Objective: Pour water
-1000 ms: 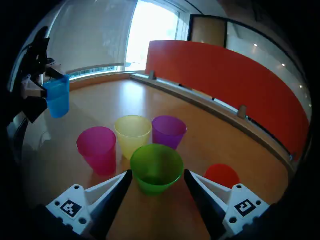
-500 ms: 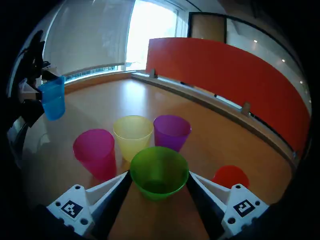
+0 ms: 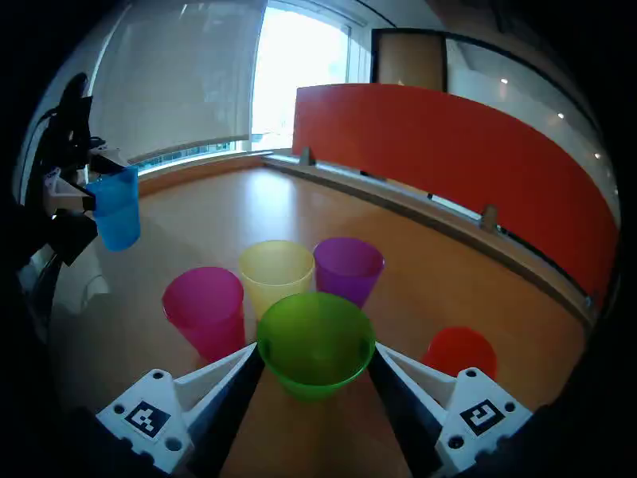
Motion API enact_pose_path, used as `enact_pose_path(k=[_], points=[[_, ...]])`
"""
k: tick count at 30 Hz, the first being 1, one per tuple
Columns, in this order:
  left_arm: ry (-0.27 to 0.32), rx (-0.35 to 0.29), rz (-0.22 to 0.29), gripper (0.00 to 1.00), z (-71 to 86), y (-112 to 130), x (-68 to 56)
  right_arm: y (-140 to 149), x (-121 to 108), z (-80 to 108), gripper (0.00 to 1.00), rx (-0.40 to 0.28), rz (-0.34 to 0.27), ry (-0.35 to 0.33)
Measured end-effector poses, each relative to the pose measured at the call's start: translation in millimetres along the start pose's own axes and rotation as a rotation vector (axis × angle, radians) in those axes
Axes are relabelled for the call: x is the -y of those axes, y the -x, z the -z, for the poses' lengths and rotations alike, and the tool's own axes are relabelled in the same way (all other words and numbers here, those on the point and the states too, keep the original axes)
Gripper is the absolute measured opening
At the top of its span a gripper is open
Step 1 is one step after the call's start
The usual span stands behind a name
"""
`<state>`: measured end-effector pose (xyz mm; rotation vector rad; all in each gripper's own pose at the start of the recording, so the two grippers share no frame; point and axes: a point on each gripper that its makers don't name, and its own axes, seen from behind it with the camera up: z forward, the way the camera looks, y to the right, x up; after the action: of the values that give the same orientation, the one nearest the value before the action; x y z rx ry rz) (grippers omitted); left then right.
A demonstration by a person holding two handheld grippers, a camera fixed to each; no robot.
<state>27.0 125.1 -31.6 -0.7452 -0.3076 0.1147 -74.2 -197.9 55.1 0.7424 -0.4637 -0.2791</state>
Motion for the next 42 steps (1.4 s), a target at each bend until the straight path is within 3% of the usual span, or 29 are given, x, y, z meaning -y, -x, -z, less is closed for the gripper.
enact_pose_path(k=[18, 30, 42], points=[[-0.002, -0.047, -0.01, 0.87, 11.2, -16.3, -13.7, -42.0, 27.0, 43.8, 0.91, -0.199, -0.042, 0.026], [0.001, -0.077, -0.01, 0.87, 15.8, -23.2, -25.0, -67.7, 45.8, 75.6, 0.91, -0.318, -0.01, 0.057], [0.008, -0.119, 0.001, 0.87, 20.4, -28.7, -36.8, -86.2, 64.0, 101.5, 0.91, -0.414, -0.029, 0.056]])
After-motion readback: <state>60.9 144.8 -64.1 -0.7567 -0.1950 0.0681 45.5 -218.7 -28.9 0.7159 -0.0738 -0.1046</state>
